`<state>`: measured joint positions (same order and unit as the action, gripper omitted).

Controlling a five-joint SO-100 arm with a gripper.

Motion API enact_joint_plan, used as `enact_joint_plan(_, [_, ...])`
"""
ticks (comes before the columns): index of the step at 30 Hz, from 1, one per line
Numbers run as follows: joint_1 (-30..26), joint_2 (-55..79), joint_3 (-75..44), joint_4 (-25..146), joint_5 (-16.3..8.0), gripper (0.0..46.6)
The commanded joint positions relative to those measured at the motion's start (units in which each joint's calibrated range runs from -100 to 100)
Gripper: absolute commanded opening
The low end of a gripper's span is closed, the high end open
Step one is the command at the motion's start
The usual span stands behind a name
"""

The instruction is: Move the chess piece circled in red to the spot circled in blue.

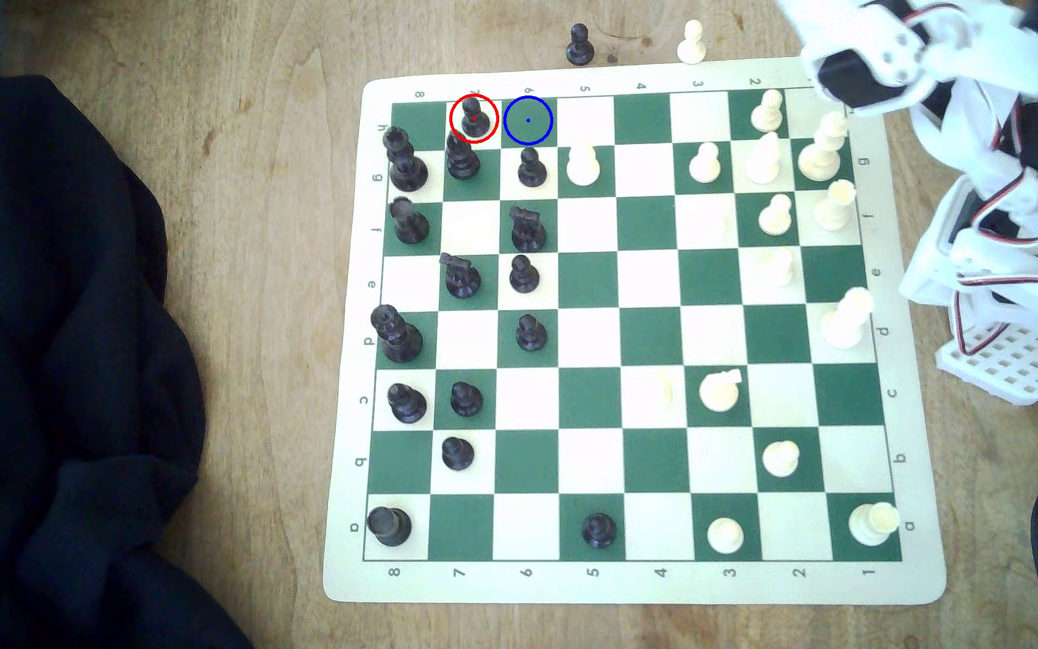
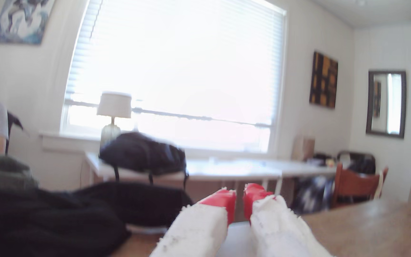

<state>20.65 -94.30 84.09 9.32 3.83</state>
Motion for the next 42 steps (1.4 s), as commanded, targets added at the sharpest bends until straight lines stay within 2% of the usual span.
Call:
enact_joint_plan(1, [-2.31, 7.21, -13.20, 18.93, -0.24, 0.3])
enact_joint_plan(4, [-4.26, 13.66, -18.73, 23.03, -0.59, 0.5])
enact_joint_plan(6, [-5.04, 19.77, -24.80, 27.61, -1.90, 1.8])
enact_joint_plan(10, [-5.12, 30.13, -34.50, 34.90, -3.91, 2.7])
enact_joint_plan(17, [-4.89, 45.15, -47.56, 38.10, -5.52, 4.3])
enact_joint_plan(20, [-4.11, 52.28, -53.72, 38.83, -7.42, 7.2])
enact_joint_plan(26, [-4.11, 65.44, -65.60, 41.05, -10.99, 7.1])
enact_joint_plan(36, [-6.22, 88.28, -88.26, 44.90, -11.53, 8.4])
enact_joint_plan(42, [-5.44, 94.64, -89.72, 44.90, -11.18, 10.7])
